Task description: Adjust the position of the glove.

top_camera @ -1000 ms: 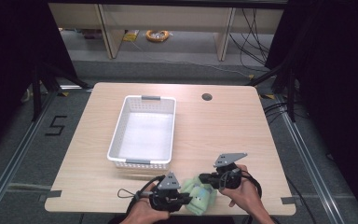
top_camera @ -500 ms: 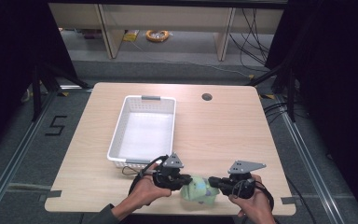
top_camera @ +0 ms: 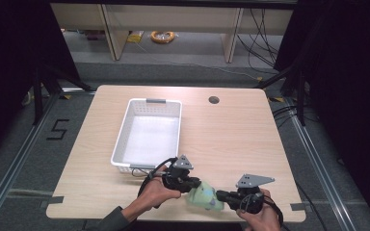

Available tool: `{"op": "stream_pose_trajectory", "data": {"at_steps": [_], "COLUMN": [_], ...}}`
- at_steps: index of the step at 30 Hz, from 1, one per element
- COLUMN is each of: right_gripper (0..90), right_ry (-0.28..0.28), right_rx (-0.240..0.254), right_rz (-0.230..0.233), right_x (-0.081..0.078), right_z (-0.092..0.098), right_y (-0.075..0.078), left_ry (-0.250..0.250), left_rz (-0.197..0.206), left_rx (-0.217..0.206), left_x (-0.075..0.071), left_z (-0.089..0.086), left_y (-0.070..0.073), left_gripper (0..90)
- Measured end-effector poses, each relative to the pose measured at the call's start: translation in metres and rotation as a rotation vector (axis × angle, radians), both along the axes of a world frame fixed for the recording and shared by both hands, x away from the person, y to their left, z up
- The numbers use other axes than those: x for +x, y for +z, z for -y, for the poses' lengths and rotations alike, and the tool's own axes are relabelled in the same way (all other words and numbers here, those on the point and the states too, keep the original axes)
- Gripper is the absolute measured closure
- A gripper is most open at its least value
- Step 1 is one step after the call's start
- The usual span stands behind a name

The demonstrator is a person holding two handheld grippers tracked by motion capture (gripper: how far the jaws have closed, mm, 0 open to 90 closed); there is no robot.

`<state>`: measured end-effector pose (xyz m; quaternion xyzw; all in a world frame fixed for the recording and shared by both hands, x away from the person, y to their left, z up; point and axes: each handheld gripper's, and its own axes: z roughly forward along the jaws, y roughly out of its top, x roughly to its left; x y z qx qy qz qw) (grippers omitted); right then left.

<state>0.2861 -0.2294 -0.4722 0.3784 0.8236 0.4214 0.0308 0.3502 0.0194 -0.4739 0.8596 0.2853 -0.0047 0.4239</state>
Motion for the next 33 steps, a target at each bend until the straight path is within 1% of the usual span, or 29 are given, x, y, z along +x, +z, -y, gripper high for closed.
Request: {"op": "stream_pose_trajectory", "data": {"at_steps": [2, 3, 5, 6, 7, 8, 9, 10, 11, 12, 13, 14, 15, 16, 17, 18, 20, 21, 22, 23, 24, 25, 27, 28, 29, 30, 31, 32, 33], "right_gripper": [86.8, 86.7, 85.9, 85.6, 85.0, 83.8, 82.5, 80.8, 79.3, 77.1, 74.7, 71.7, 71.7, 65.4, 63.1, 61.7, 59.5, 55.0, 55.0, 53.7, 53.3, 52.8, 52.2, 51.4, 50.6, 50.6, 50.6, 50.2, 50.2], "right_ry": [0.002, -0.006, 0.001, 0.001, -0.004, -0.006, -0.002, 0.002, -0.012, -0.012, -0.004, -0.016, -0.016, -0.031, -0.042, -0.056, -0.059, -0.08, -0.08, -0.098, -0.106, -0.103, -0.095, -0.091, -0.093, -0.093, -0.104, -0.087, -0.077], "right_rx": [-0.015, 0.001, -0.032, -0.021, -0.042, -0.03, -0.042, -0.025, -0.021, -0.046, -0.046, -0.062, -0.062, -0.058, -0.052, -0.048, -0.05, -0.053, -0.053, -0.045, -0.039, -0.038, -0.041, -0.036, -0.049, -0.049, -0.047, -0.074, -0.077], "right_rz": [0.005, -0.042, -0.003, -0.044, -0.02, -0.036, -0.011, -0.028, -0.044, -0.03, -0.025, -0.02, -0.02, -0.021, -0.017, -0.017, -0.006, 0.011, 0.011, 0.0, -0.018, -0.02, -0.005, -0.024, -0.036, -0.036, -0.055, -0.035, -0.052], "right_x": [0.001, -0.001, 0.001, 0.0, 0.001, 0.0, 0.002, 0.001, -0.001, -0.001, -0.001, -0.003, -0.003, -0.004, -0.004, -0.004, -0.003, -0.002, -0.002, 0.0, 0.0, 0.001, 0.003, 0.003, 0.005, 0.005, 0.004, 0.008, 0.009], "right_z": [0.001, -0.002, -0.001, -0.001, 0.001, 0.001, 0.003, 0.003, 0.002, 0.003, 0.003, 0.004, 0.004, 0.006, 0.008, 0.01, 0.013, 0.017, 0.017, 0.018, 0.017, 0.017, 0.017, 0.015, 0.013, 0.013, 0.011, 0.009, 0.008], "right_y": [-0.004, -0.006, -0.007, -0.007, -0.007, -0.008, -0.009, -0.01, -0.01, -0.01, -0.01, -0.009, -0.009, -0.007, -0.006, -0.004, -0.003, -0.001, -0.001, -0.001, -0.001, -0.002, -0.003, -0.004, -0.004, -0.004, -0.004, -0.007, -0.008], "left_ry": [0.007, 0.014, 0.031, 0.027, 0.018, 0.024, 0.027, 0.028, 0.038, 0.038, 0.032, 0.051, 0.051, 0.061, 0.061, 0.068, 0.077, 0.09, 0.09, 0.099, 0.101, 0.101, 0.107, 0.115, 0.123, 0.123, 0.118, 0.125, 0.131], "left_rz": [-0.001, -0.004, -0.028, -0.018, -0.004, -0.012, -0.005, -0.001, -0.002, -0.002, -0.001, -0.003, -0.003, -0.005, -0.005, -0.022, -0.03, -0.028, -0.028, -0.055, -0.047, -0.047, -0.062, -0.068, -0.097, -0.097, -0.111, -0.118, -0.132], "left_rx": [-0.002, -0.003, -0.012, -0.009, -0.005, -0.01, -0.004, -0.003, -0.006, -0.006, -0.007, -0.019, -0.019, -0.028, -0.028, -0.039, -0.048, -0.055, -0.055, -0.08, -0.076, -0.076, -0.087, -0.08, -0.091, -0.091, -0.088, -0.084, -0.084], "left_x": [0.003, 0.003, 0.002, 0.002, 0.003, 0.003, 0.002, 0.002, 0.002, 0.002, 0.002, 0.002, 0.002, 0.0, 0.0, -0.002, -0.005, -0.008, -0.008, -0.012, -0.013, -0.013, -0.016, -0.018, -0.019, -0.019, -0.019, -0.02, -0.019], "left_z": [-0.001, -0.001, -0.001, -0.002, -0.003, -0.003, -0.004, -0.004, -0.005, -0.005, -0.007, -0.009, -0.009, -0.012, -0.012, -0.014, -0.018, -0.022, -0.022, -0.025, -0.027, -0.027, -0.03, -0.031, -0.033, -0.033, -0.033, -0.032, -0.03], "left_y": [-0.002, -0.003, -0.004, -0.004, -0.004, -0.005, -0.004, -0.005, -0.005, -0.005, -0.005, -0.005, -0.005, -0.004, -0.004, -0.003, -0.002, -0.001, -0.001, 0.0, 0.0, 0.0, 0.0, 0.0, -0.002, -0.002, -0.003, -0.004, -0.007], "left_gripper": [82.7, 82.6, 82.3, 82.3, 82.1, 81.9, 81.7, 81.3, 81.1, 80.4, 79.0, 75.5, 74.6, 73.4, 71.6, 67.8, 66.5, 62.1, 61.3, 59.8, 58.6, 56.2, 53.7, 53.7, 51.5, 51.0, 51.0, 49.3, 48.8]}}
